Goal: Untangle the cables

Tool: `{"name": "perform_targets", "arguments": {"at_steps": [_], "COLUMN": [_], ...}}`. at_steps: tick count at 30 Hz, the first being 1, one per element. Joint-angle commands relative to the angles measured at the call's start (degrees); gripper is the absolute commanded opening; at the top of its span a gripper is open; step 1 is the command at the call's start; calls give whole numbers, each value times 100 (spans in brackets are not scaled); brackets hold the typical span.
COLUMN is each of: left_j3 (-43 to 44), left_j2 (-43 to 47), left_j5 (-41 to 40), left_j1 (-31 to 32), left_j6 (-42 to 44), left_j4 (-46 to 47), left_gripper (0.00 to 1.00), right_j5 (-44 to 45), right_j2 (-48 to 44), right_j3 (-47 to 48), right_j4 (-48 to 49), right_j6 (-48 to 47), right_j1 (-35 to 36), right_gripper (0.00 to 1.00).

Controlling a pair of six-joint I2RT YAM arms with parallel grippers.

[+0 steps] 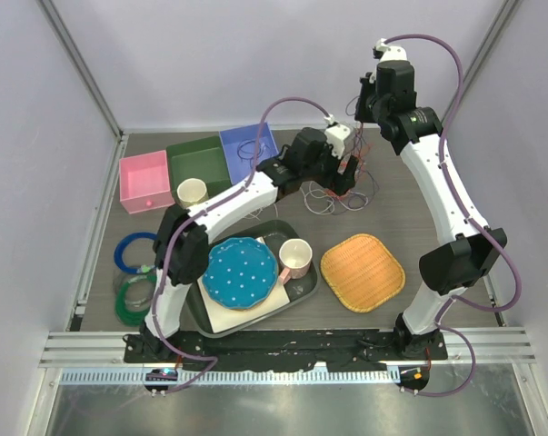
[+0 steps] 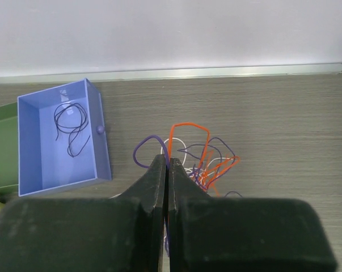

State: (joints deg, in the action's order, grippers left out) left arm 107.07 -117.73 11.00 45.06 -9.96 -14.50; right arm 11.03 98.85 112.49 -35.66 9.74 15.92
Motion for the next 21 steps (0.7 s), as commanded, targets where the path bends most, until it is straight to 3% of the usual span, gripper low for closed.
{"name": "perform_targets", "arguments": {"at_steps": [1,8,10,18,21], "left_j3": [639,1429,1484,1501,1572], "left_j2": [-364,-944,-1015,-1111,-1208], "left_j5": [-1633,-1803,-1839,-1444,-1434], "left_j1": [-15,-23,-15,-23,-15], "left_j6": [292,529,521,284,222], "left_j4": [413,369,448,756,835], "left_gripper": [84,81,72,65,48], "right_j5": [-188,-715,-751,-628,-733], "right_j2": [-146,-191,-190,-85,-33], "right_j3": [98,98,124,186,221], "right_j4": [7,-108,-134,-108,-55], "right_j6": [239,345,380,547,652], "right_j1": [-19,-19,-19,-37,-54], "right_gripper": [1,1,1,1,1]}}
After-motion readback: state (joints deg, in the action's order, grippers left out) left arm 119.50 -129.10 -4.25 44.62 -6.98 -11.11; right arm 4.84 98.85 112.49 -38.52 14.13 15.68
